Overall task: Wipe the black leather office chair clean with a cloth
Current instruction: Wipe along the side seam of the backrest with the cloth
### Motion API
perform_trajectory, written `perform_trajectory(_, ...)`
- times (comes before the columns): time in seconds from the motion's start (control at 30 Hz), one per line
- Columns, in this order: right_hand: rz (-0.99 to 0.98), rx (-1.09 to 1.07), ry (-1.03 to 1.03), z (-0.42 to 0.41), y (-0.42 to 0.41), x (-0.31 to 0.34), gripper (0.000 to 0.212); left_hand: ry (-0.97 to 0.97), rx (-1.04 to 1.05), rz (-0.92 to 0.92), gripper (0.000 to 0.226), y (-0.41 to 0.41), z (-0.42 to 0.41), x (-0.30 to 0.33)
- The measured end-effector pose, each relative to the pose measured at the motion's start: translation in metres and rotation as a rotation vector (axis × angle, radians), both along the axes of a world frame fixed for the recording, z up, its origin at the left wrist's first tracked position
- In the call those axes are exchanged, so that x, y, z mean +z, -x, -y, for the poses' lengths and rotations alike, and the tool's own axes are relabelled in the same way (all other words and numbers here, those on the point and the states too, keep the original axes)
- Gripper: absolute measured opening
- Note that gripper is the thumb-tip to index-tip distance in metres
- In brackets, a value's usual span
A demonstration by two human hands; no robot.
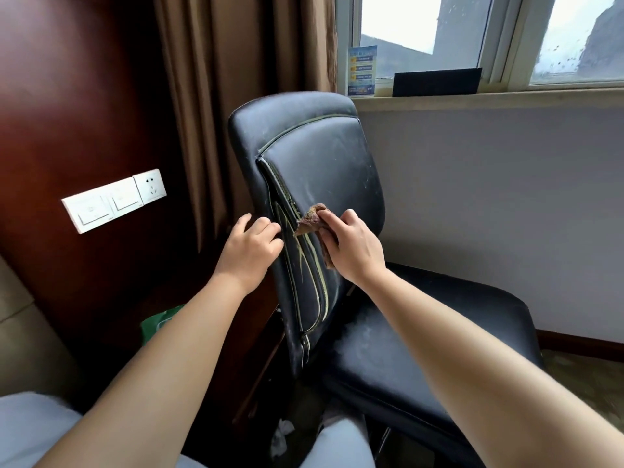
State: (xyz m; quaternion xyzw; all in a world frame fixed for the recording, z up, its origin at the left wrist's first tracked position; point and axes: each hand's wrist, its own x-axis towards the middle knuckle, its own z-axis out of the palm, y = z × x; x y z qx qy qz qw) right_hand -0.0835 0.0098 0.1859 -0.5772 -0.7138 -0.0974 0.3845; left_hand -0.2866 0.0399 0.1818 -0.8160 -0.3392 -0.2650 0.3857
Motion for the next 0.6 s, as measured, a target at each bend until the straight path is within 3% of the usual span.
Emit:
perform_trajectory(0.13,-0.018,0.000,-0.019,-0.005,0.001,0.005,0.034,-0.001,-0.070,0.067,0.010,0.004,-0.006,0.013)
perform_trajectory(0.33,-0.064,0.009,-0.040,-0.004,0.003,0.003,0.034,0.240,-0.133,0.233,0.019,-0.016,-0.012,0.003)
perform_trajectory(0.6,-0.077,0.004,-0.050,-0.002,0.000,0.009,0.035,0.397,-0.112,0.221,0.027,-0.013,-0.004,0.000)
